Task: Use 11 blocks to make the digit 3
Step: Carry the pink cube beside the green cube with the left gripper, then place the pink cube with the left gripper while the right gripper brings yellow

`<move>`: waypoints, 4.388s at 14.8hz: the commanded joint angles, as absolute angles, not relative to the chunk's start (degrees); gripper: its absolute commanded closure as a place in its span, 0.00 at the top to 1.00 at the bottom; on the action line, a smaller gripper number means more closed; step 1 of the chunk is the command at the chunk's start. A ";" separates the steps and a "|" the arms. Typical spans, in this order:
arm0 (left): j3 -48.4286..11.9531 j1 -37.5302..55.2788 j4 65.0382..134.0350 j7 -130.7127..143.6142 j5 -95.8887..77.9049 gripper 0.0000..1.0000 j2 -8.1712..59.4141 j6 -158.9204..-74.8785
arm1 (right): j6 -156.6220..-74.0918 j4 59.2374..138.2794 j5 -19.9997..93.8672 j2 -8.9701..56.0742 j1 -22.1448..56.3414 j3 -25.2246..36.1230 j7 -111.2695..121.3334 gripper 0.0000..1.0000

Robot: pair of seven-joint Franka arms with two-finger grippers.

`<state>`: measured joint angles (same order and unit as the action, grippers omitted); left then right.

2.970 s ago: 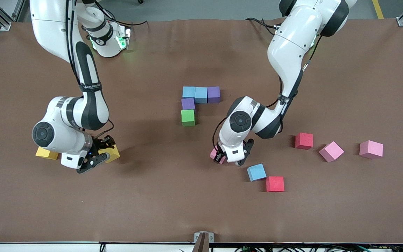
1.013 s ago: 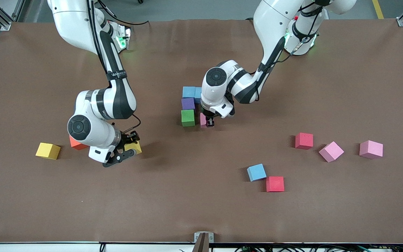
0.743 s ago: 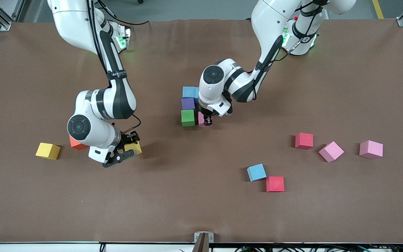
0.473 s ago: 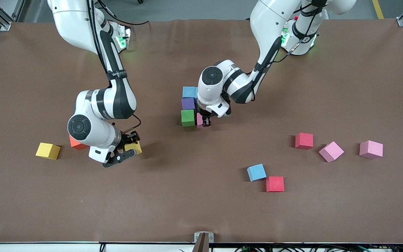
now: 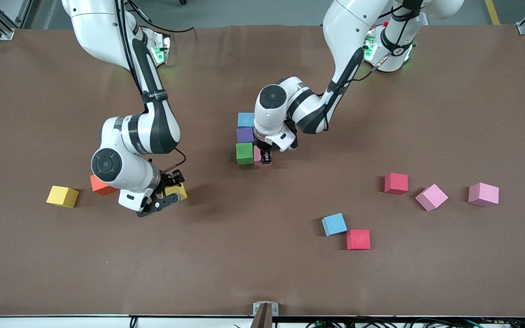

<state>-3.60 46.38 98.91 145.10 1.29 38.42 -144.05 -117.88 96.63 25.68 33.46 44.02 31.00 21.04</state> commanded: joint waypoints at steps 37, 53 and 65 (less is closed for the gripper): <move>-2.99 48.52 99.06 147.48 4.22 0.08 37.62 -141.42 | -118.56 94.57 26.37 36.30 52.91 28.74 1.06 0.21; -2.90 48.43 98.09 147.22 4.48 1.00 37.53 -141.33 | -119.18 94.48 26.37 36.74 53.00 27.95 0.09 0.21; -2.99 45.10 98.00 142.49 4.66 1.00 27.26 -128.95 | -122.25 94.57 27.16 37.88 53.00 25.58 -2.81 0.21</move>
